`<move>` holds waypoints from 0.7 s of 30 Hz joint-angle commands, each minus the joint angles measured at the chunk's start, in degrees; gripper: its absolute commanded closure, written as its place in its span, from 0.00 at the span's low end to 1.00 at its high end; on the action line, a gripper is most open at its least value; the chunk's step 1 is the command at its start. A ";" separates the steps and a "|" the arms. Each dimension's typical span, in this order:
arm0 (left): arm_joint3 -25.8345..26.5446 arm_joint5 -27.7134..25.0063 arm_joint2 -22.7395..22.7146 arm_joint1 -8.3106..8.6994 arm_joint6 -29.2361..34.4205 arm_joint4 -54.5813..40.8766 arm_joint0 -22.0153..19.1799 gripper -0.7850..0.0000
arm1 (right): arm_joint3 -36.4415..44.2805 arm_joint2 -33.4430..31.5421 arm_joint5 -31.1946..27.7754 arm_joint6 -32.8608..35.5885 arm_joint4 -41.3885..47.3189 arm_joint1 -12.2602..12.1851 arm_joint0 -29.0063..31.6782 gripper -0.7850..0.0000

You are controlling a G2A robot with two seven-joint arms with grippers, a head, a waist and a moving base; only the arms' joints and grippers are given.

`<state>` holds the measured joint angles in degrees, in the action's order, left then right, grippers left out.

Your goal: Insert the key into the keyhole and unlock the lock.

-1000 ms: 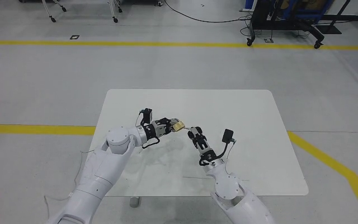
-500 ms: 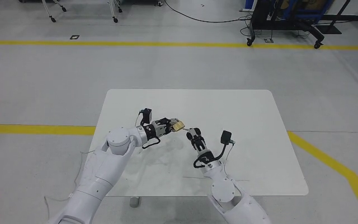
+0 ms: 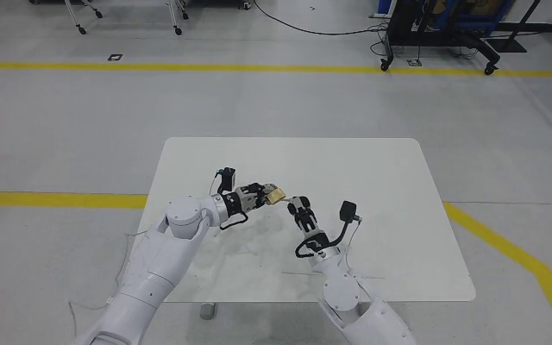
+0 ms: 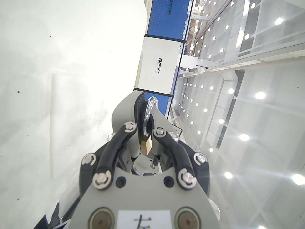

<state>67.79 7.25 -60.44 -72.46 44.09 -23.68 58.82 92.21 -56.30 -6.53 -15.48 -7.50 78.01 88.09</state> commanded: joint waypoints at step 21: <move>-0.36 0.01 0.11 -0.18 0.52 -0.81 -0.06 1.00 | -0.39 -0.19 0.72 -0.67 -1.01 1.15 0.22 1.00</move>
<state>67.44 7.27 -60.34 -72.64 44.63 -24.50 58.77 91.75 -56.49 -5.76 -16.22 -8.50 79.12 88.28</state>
